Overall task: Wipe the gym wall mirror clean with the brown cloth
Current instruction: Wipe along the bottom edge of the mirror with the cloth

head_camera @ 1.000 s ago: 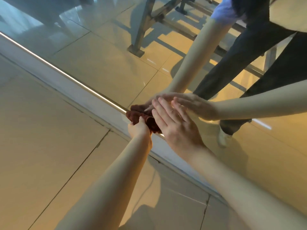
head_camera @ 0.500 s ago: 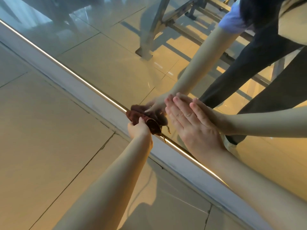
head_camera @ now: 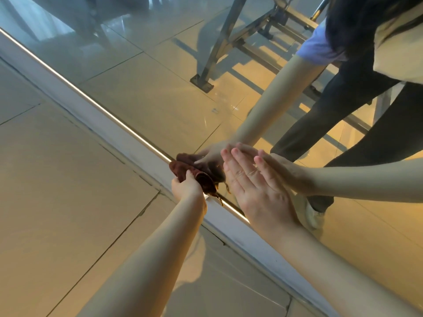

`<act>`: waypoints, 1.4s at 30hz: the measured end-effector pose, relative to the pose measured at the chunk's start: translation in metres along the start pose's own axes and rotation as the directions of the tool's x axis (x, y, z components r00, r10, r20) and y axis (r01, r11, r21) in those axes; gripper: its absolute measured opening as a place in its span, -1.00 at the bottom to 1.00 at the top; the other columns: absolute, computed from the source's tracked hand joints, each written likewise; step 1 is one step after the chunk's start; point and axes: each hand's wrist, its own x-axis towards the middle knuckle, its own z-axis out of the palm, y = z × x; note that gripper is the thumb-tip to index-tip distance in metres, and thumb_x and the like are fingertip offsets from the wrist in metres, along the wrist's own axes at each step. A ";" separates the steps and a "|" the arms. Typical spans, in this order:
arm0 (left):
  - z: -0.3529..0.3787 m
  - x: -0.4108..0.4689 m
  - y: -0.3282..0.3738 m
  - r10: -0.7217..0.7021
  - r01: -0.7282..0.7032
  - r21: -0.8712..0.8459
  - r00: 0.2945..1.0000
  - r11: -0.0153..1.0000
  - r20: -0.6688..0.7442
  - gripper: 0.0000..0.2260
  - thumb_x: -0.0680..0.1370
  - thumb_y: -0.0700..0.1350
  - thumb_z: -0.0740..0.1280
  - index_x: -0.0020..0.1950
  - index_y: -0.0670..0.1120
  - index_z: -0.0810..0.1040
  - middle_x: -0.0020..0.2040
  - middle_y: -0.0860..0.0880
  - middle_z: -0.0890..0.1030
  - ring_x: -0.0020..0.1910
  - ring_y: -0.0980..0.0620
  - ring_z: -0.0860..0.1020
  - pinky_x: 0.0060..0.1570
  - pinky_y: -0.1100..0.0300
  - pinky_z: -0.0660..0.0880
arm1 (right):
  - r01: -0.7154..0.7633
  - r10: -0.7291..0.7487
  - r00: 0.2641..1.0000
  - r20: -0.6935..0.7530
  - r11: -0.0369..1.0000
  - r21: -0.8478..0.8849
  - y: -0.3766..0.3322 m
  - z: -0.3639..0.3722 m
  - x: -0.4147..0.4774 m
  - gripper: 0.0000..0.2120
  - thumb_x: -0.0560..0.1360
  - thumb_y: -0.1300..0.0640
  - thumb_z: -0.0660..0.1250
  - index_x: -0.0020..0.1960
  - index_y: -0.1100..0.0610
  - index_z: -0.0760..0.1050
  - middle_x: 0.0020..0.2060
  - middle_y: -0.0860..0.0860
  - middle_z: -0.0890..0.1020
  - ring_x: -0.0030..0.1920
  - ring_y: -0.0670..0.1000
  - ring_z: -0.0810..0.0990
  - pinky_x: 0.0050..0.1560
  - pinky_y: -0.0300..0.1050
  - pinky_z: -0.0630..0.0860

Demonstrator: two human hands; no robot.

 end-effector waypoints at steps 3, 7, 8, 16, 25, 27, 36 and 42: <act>-0.003 0.010 0.011 0.019 -0.019 -0.009 1.000 1.000 -0.003 -0.72 0.69 -0.07 0.20 0.38 -0.13 0.43 -0.10 -0.04 0.53 -0.08 -0.01 0.57 0.14 0.01 0.58 | -0.024 0.025 1.000 -0.011 0.999 0.046 -0.005 -0.002 0.013 -0.54 0.61 0.28 0.07 0.51 0.26 0.27 0.53 0.17 0.11 0.54 0.05 -0.03 0.54 0.11 -0.22; -0.006 0.018 0.025 0.038 -0.039 -0.025 0.999 0.999 -0.007 -0.74 0.69 -0.07 0.22 0.35 -0.12 0.44 -0.10 -0.05 0.55 -0.15 0.03 0.57 0.06 0.04 0.59 | -0.071 0.073 0.997 -0.024 0.995 0.064 -0.017 -0.003 0.031 -0.50 0.58 0.28 -0.04 0.50 0.26 0.29 0.52 0.17 0.12 0.54 0.07 -0.03 0.54 0.10 -0.23; -0.006 0.021 0.029 0.047 -0.048 -0.033 0.999 0.998 -0.011 -0.75 0.69 -0.07 0.22 0.33 -0.12 0.44 -0.09 -0.06 0.55 -0.14 0.02 0.57 0.04 0.04 0.59 | -0.078 0.080 0.996 -0.024 0.994 0.073 -0.020 -0.003 0.038 -0.49 0.58 0.28 -0.06 0.51 0.27 0.28 0.52 0.17 0.12 0.54 0.07 -0.03 0.54 0.10 -0.23; -0.011 0.027 0.052 0.092 -0.092 -0.007 0.994 0.996 -0.058 -0.91 0.68 -0.08 0.23 0.12 -0.07 0.45 -0.03 -0.08 0.60 -0.06 -0.04 0.58 0.03 0.06 0.55 | -0.077 0.082 0.996 -0.020 0.980 0.186 -0.038 -0.002 0.084 -0.53 0.58 0.24 0.04 0.46 0.27 0.36 0.49 0.19 0.30 0.53 0.08 0.16 0.54 0.09 -0.17; -0.012 0.042 0.072 0.157 -0.161 -0.032 0.981 0.986 -0.112 -0.90 0.68 -0.08 0.23 0.08 -0.09 0.48 -0.05 -0.07 0.60 -0.13 0.00 0.55 -0.06 0.11 0.47 | -0.047 0.047 0.999 0.005 0.974 0.220 -0.035 -0.006 0.106 -0.53 0.57 0.20 0.08 0.45 0.27 0.38 0.47 0.20 0.33 0.52 0.12 0.18 0.53 0.08 -0.15; -0.013 0.048 0.082 0.143 -0.150 -0.045 0.983 0.988 -0.119 -0.90 0.68 -0.07 0.24 0.07 -0.08 0.48 -0.08 -0.06 0.59 -0.09 -0.03 0.57 -0.05 0.10 0.49 | -0.070 0.071 0.997 0.004 0.961 0.268 -0.037 -0.007 0.110 -0.52 0.55 0.21 0.03 0.43 0.28 0.41 0.46 0.20 0.36 0.51 0.11 0.23 0.53 0.06 -0.11; -0.021 0.054 0.128 0.136 -0.140 -0.046 0.988 0.989 -0.072 -0.90 0.69 -0.07 0.21 0.12 -0.08 0.44 -0.12 -0.01 0.55 -0.20 0.10 0.51 -0.19 0.18 0.42 | -0.062 0.065 0.998 -0.002 0.963 0.261 -0.046 -0.008 0.156 -0.55 0.54 0.23 0.12 0.40 0.27 0.45 0.44 0.19 0.40 0.49 0.10 0.28 0.54 0.05 -0.08; -0.027 0.057 0.154 0.238 -0.238 0.000 0.971 0.971 -0.039 -0.96 0.69 -0.06 0.22 0.09 -0.01 0.40 -0.12 0.07 0.51 -0.18 0.18 0.47 -0.07 0.17 0.39 | -0.064 0.068 0.998 -0.006 0.963 0.260 -0.054 -0.008 0.190 -0.55 0.55 0.23 0.21 0.44 0.28 0.40 0.46 0.21 0.36 0.51 0.12 0.16 0.54 0.06 -0.13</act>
